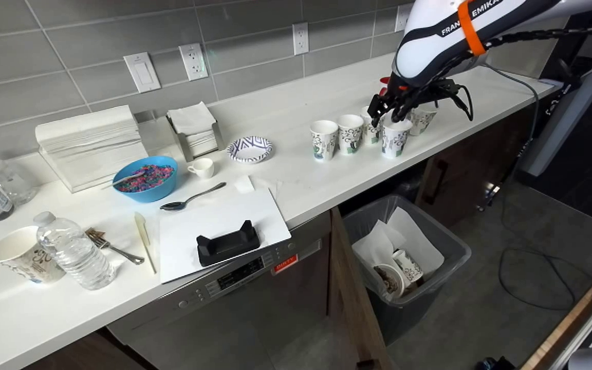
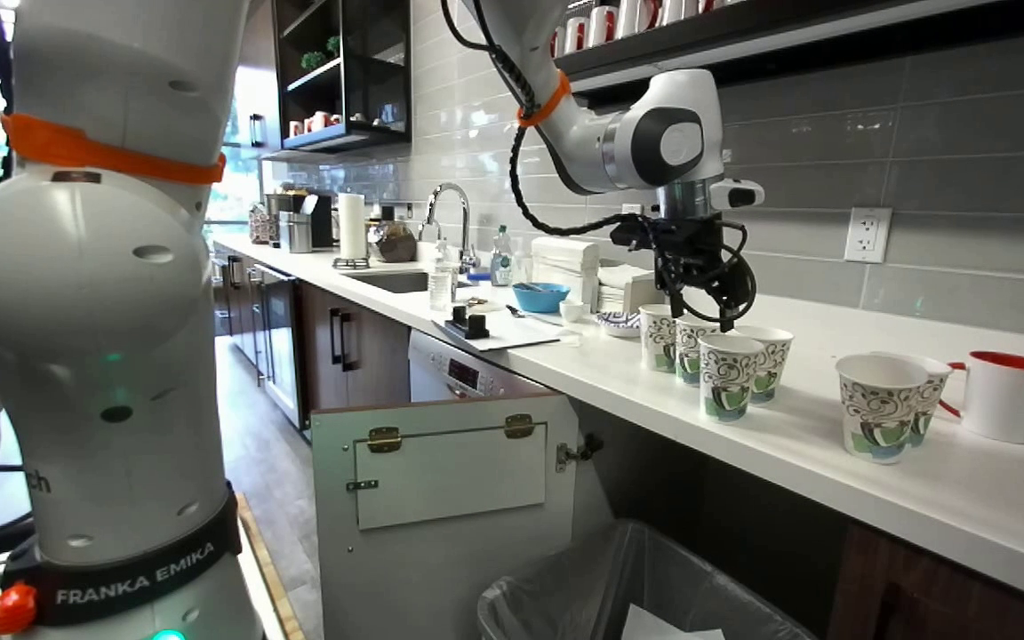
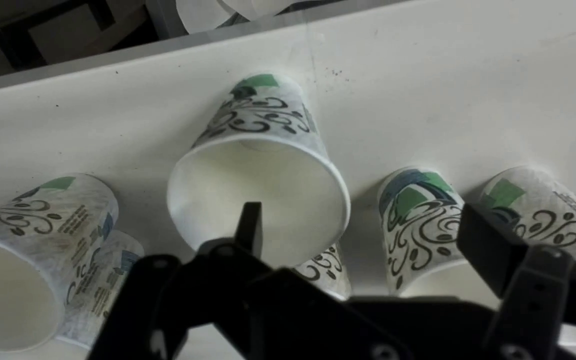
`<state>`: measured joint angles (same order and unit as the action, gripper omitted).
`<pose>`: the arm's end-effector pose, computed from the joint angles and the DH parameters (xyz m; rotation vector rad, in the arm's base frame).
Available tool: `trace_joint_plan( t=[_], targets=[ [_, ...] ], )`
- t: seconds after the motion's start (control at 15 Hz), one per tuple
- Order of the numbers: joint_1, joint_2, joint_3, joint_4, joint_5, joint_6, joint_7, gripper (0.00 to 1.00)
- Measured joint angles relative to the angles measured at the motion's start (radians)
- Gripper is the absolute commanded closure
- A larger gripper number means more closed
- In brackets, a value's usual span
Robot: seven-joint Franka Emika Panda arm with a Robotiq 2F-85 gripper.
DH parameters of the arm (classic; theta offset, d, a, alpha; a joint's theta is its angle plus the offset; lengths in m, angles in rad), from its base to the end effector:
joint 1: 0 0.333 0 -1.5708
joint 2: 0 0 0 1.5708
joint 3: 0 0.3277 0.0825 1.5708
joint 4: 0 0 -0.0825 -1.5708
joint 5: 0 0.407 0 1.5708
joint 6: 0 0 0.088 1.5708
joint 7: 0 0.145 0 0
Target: Stack the paper cups on top of each other
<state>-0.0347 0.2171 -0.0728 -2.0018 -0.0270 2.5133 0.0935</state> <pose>0.6480 -0.0690 0.3425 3.0597 -0.2722 0.4558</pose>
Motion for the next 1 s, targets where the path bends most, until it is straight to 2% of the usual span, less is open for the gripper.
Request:
trace_joint_plan(
  t=[0.07, 0.13, 0.2, 0.27, 0.33, 0.8, 0.87, 1.0],
  targets=[
    [0.0, 0.005, -0.003, 0.0, -0.002, 0.004, 0.003, 0.03],
    [0.0, 0.011, -0.005, 0.0, -0.004, 0.012, 0.004, 0.18],
    [0.0, 0.017, -0.007, 0.0, -0.004, 0.018, 0.004, 0.28],
    [0.0, 0.023, -0.009, 0.001, -0.004, 0.022, 0.004, 0.3],
    [0.0, 0.027, -0.009, 0.001, -0.004, 0.025, 0.004, 0.37],
    [0.0, 0.057, -0.013, 0.012, -0.026, 0.034, 0.006, 0.92],
    [0.0, 0.058, -0.016, 0.012, -0.037, 0.034, 0.012, 0.98],
    [0.0, 0.06, -0.026, 0.012, -0.054, 0.034, 0.024, 1.0]
  ],
)
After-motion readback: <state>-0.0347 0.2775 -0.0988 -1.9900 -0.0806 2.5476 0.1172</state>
